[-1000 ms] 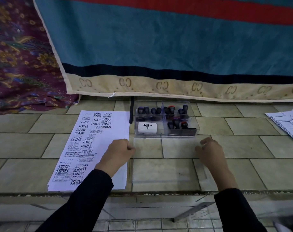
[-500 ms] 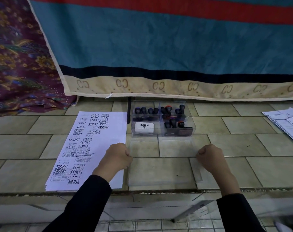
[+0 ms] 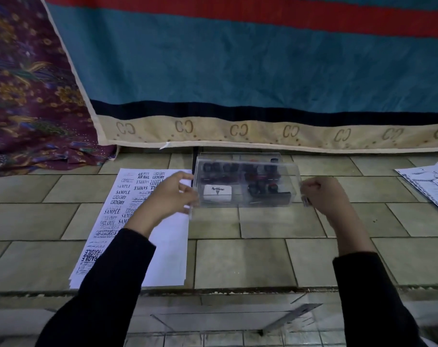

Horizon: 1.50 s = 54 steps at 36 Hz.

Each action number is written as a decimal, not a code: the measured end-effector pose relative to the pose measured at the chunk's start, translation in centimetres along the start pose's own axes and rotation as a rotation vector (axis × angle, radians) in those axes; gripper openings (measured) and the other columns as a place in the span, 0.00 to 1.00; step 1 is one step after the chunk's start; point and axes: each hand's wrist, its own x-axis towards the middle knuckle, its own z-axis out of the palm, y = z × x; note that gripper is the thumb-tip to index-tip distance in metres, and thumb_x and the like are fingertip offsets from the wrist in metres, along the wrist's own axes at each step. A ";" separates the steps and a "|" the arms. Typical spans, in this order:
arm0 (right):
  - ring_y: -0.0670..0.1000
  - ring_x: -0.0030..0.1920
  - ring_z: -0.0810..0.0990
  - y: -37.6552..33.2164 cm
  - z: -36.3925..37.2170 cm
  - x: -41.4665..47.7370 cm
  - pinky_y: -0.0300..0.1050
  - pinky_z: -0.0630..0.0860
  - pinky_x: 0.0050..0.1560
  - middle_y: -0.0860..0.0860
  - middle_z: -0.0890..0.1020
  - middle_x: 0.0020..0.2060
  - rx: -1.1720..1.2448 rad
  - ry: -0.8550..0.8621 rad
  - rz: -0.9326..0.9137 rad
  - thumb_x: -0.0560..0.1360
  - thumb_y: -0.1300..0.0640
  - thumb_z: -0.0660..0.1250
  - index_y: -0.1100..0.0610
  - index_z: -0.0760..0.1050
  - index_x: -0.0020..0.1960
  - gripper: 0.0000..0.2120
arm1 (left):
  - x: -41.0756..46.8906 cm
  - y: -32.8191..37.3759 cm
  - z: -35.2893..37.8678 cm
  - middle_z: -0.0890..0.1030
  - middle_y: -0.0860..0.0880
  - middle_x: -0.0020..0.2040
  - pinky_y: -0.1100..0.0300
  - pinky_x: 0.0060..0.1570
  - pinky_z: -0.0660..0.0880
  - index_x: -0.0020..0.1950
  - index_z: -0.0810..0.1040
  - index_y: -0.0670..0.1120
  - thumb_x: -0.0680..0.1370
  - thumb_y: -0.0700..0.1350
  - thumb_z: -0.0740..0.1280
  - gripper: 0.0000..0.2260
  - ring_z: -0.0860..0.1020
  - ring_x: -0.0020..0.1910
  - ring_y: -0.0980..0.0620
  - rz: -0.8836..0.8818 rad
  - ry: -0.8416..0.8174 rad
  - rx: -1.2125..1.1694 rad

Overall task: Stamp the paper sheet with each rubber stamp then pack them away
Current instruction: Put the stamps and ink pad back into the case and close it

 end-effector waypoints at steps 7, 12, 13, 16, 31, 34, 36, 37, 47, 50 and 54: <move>0.57 0.50 0.80 -1.7 1.5 5.1 0.49 0.76 0.55 0.57 0.82 0.47 0.045 0.098 -0.029 0.72 0.63 0.67 0.61 0.80 0.54 0.11 | 5.9 1.6 0.8 0.78 0.42 0.50 0.52 0.44 0.79 0.66 0.74 0.39 0.77 0.34 0.67 0.17 0.78 0.45 0.45 0.012 0.123 0.105; 0.55 0.53 0.79 -1.8 2.1 7.2 0.40 0.71 0.50 0.57 0.83 0.50 -0.035 0.161 -0.045 0.74 0.63 0.65 0.61 0.81 0.54 0.11 | 8.1 1.6 1.3 0.79 0.41 0.47 0.58 0.38 0.79 0.56 0.79 0.40 0.77 0.34 0.66 0.09 0.79 0.41 0.45 0.028 0.166 0.196; 0.56 0.53 0.79 -1.7 2.3 7.5 0.41 0.72 0.52 0.57 0.83 0.51 -0.035 0.157 -0.048 0.74 0.64 0.65 0.61 0.81 0.54 0.11 | 8.3 1.6 1.4 0.79 0.40 0.46 0.58 0.38 0.79 0.53 0.79 0.41 0.77 0.34 0.66 0.07 0.79 0.39 0.45 0.025 0.169 0.207; 0.57 0.53 0.80 -1.2 2.6 7.8 0.46 0.74 0.55 0.57 0.84 0.49 -0.043 0.167 -0.074 0.73 0.66 0.65 0.63 0.82 0.51 0.10 | 8.9 1.4 1.8 0.78 0.41 0.46 0.53 0.43 0.80 0.50 0.78 0.42 0.77 0.33 0.65 0.06 0.78 0.41 0.45 0.001 0.175 0.190; 0.56 0.51 0.80 0.2 3.6 8.7 0.46 0.76 0.55 0.57 0.83 0.47 -0.029 0.174 -0.044 0.71 0.66 0.69 0.62 0.82 0.48 0.07 | 9.1 0.6 1.8 0.79 0.39 0.46 0.61 0.35 0.79 0.56 0.80 0.33 0.76 0.33 0.69 0.09 0.78 0.41 0.46 0.021 0.242 0.109; 0.57 0.51 0.81 0.4 3.8 8.7 0.49 0.76 0.58 0.58 0.84 0.48 0.014 0.176 -0.033 0.70 0.66 0.70 0.63 0.82 0.49 0.08 | 9.1 0.4 1.9 0.78 0.40 0.42 0.49 0.43 0.80 0.48 0.81 0.36 0.75 0.32 0.68 0.03 0.77 0.39 0.45 0.031 0.259 0.145; 0.57 0.51 0.81 0.4 3.9 8.8 0.49 0.76 0.59 0.58 0.84 0.48 0.034 0.176 -0.021 0.70 0.65 0.71 0.63 0.82 0.50 0.09 | 9.1 0.2 2.0 0.77 0.40 0.41 0.47 0.46 0.81 0.46 0.80 0.38 0.75 0.32 0.69 0.03 0.77 0.38 0.46 0.029 0.264 0.154; 0.56 0.52 0.81 0.5 3.9 8.9 0.49 0.76 0.60 0.58 0.84 0.49 0.037 0.175 -0.014 0.70 0.65 0.70 0.63 0.82 0.50 0.09 | 9.1 0.2 2.0 0.77 0.40 0.41 0.46 0.47 0.81 0.46 0.81 0.38 0.75 0.32 0.69 0.03 0.78 0.38 0.45 0.031 0.264 0.158; 0.55 0.55 0.80 0.5 3.8 8.9 0.41 0.74 0.57 0.56 0.83 0.51 0.040 0.151 0.025 0.71 0.65 0.68 0.61 0.82 0.53 0.11 | 9.4 -0.4 2.0 0.83 0.35 0.47 0.47 0.47 0.82 0.47 0.82 0.34 0.74 0.34 0.70 0.05 0.83 0.41 0.42 -0.005 0.278 0.160; 0.56 0.50 0.81 0.7 3.8 8.7 0.44 0.76 0.55 0.56 0.83 0.50 0.051 0.144 0.049 0.71 0.64 0.68 0.60 0.82 0.53 0.11 | 9.5 -0.6 2.1 0.83 0.35 0.48 0.44 0.48 0.81 0.48 0.82 0.36 0.74 0.35 0.71 0.05 0.83 0.45 0.39 -0.030 0.273 0.143; 0.56 0.37 0.80 0.8 3.8 8.2 0.56 0.80 0.52 0.61 0.84 0.44 0.065 0.107 0.061 0.71 0.66 0.67 0.64 0.82 0.46 0.06 | 9.6 -0.7 2.2 0.82 0.36 0.47 0.42 0.50 0.80 0.47 0.81 0.34 0.75 0.35 0.70 0.04 0.83 0.48 0.37 -0.036 0.271 0.143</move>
